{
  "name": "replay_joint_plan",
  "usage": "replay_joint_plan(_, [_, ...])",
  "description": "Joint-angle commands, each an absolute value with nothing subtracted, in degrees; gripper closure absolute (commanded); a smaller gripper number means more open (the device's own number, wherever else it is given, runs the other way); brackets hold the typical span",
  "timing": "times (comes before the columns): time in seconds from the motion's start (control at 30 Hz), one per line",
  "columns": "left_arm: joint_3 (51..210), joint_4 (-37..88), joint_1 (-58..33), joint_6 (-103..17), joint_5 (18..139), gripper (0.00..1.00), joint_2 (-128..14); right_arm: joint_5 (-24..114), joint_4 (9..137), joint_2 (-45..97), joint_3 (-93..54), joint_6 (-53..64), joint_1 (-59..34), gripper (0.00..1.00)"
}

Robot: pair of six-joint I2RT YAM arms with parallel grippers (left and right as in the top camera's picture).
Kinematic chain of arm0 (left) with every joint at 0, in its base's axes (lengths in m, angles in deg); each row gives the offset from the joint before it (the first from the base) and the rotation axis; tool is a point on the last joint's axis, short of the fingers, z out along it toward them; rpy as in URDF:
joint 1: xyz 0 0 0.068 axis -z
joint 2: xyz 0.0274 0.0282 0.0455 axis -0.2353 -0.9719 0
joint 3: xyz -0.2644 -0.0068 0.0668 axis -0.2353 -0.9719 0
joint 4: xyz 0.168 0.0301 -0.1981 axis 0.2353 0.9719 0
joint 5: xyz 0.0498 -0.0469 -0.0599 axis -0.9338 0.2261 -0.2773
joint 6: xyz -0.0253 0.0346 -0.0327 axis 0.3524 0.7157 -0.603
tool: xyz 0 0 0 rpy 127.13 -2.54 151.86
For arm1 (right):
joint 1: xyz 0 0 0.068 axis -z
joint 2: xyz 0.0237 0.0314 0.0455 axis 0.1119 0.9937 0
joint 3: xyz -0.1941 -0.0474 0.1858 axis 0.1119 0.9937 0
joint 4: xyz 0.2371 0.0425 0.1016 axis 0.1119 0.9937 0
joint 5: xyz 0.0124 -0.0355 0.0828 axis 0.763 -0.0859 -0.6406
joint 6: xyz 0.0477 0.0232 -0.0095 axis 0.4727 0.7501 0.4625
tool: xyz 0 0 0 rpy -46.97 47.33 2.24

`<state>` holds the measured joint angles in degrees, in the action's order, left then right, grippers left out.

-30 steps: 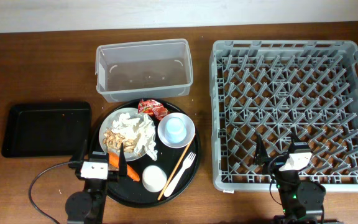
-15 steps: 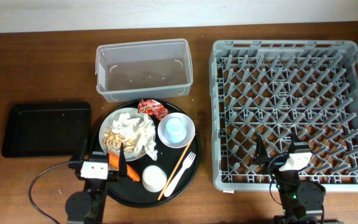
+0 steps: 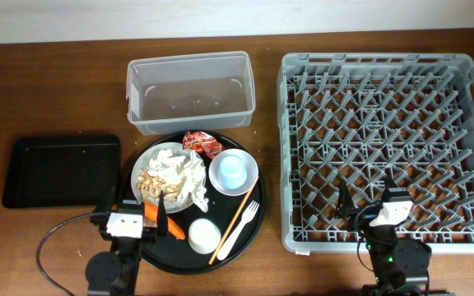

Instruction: Sort waste into correct bins and load items into the dishwasher rack

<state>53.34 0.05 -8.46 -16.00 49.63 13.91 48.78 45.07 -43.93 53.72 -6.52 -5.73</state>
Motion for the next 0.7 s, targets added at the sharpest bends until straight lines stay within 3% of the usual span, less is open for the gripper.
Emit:
replay_joint_plan(0.0, [58.91,5.84,-8.79,-15.28,50.26,0.01,11.83,47.4,49.29,-41.86,49.06,-6.12,-6.04,0.01])
replay_joint_plan(0.2, [68.7,12.07,-8.79,-21.42,50.3,0.01,0.79,46.94,56.35,-25.58,35.12,-6.12,-6.04,0.02])
replay_joint_plan(0.5, [89.69,30.08,-8.79,-21.38,50.32,0.01,-23.32,41.22,86.07,5.92,2.24,-6.23,-6.04,0.02])
replay_joint_plan(0.67, [90.43,30.93,-8.79,-21.38,50.32,0.01,-25.72,39.4,90.77,13.79,-2.61,-6.32,-6.06,0.01])
